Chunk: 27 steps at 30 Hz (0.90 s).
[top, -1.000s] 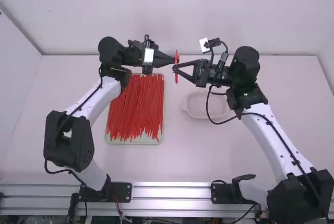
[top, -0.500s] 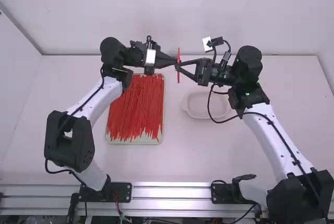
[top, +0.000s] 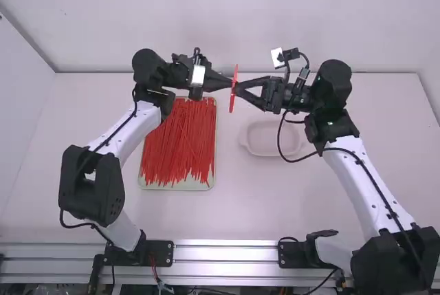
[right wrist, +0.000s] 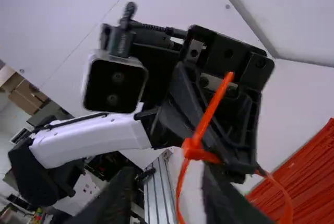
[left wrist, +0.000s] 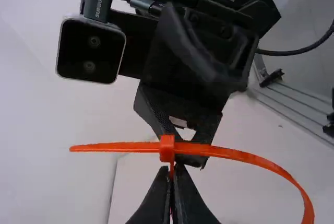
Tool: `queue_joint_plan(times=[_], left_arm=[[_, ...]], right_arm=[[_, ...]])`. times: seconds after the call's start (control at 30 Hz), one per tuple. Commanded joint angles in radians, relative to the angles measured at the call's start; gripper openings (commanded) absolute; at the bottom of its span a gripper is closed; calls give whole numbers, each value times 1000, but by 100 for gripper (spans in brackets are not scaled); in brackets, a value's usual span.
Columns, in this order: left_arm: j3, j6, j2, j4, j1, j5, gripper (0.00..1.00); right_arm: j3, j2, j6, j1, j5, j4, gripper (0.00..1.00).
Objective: Fasten the cable tie
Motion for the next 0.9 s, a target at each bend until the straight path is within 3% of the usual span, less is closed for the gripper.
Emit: queue_joint_plan(times=[0.0, 0.2, 0.23, 0.27, 0.3, 0.87], left_arm=[[23, -12, -10, 16, -6, 45, 2], [23, -23, -10, 16, -9, 45, 2], [23, -23, -10, 14, -11, 47, 2], [23, -21, -10, 9, -11, 51, 2], [23, -23, -10, 8, -11, 53, 2], [23, -37, -10, 5, -57, 48, 2]], right_arm=[[23, 2, 19, -15, 34, -5, 50], [23, 2, 19, -13, 31, -2, 55], [23, 2, 19, -14, 31, -2, 64], [23, 2, 19, -14, 31, -2, 93], [23, 2, 19, -14, 31, -2, 98], [23, 2, 19, -13, 63, 2, 96]])
